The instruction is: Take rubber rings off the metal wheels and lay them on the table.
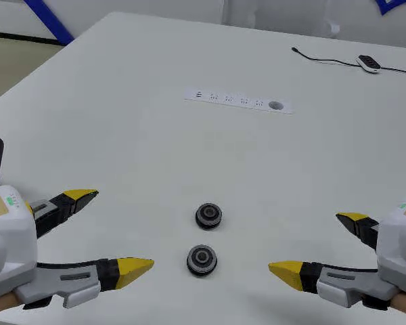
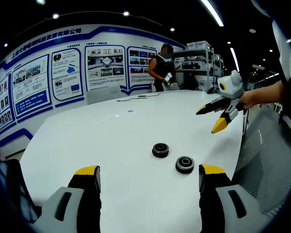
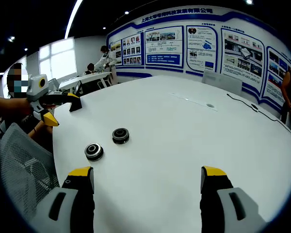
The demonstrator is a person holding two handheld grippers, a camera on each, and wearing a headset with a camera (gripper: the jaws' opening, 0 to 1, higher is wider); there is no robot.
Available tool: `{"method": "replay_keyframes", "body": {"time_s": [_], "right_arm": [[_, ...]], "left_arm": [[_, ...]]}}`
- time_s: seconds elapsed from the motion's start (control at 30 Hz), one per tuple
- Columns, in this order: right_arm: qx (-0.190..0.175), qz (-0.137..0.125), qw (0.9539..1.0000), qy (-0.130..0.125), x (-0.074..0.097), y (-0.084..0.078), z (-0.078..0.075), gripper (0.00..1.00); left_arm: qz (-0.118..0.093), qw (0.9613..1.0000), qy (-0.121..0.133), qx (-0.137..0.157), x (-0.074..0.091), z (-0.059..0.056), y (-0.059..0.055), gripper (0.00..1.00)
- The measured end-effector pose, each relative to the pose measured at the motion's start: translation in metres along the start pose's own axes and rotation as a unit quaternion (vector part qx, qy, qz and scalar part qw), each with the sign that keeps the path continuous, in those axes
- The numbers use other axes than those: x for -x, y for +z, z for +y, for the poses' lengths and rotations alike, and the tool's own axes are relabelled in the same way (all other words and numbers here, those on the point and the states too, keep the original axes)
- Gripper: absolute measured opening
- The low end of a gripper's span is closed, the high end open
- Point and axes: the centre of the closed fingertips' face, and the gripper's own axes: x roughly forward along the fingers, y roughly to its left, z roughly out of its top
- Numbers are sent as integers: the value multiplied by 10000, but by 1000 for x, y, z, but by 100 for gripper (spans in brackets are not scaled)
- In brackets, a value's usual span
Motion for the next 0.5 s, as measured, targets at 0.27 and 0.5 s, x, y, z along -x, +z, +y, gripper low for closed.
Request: {"method": "replay_keyframes", "body": {"time_s": [0.27, 0.5], "right_arm": [[-189, 0, 9998, 34, 4, -3, 1, 88], [-356, -2, 9993, 79, 4, -8, 4, 87]], "left_arm": [[89, 9998, -108, -132, -3, -6, -2, 86], [174, 9996, -151, -183, -7, -4, -6, 80]]}}
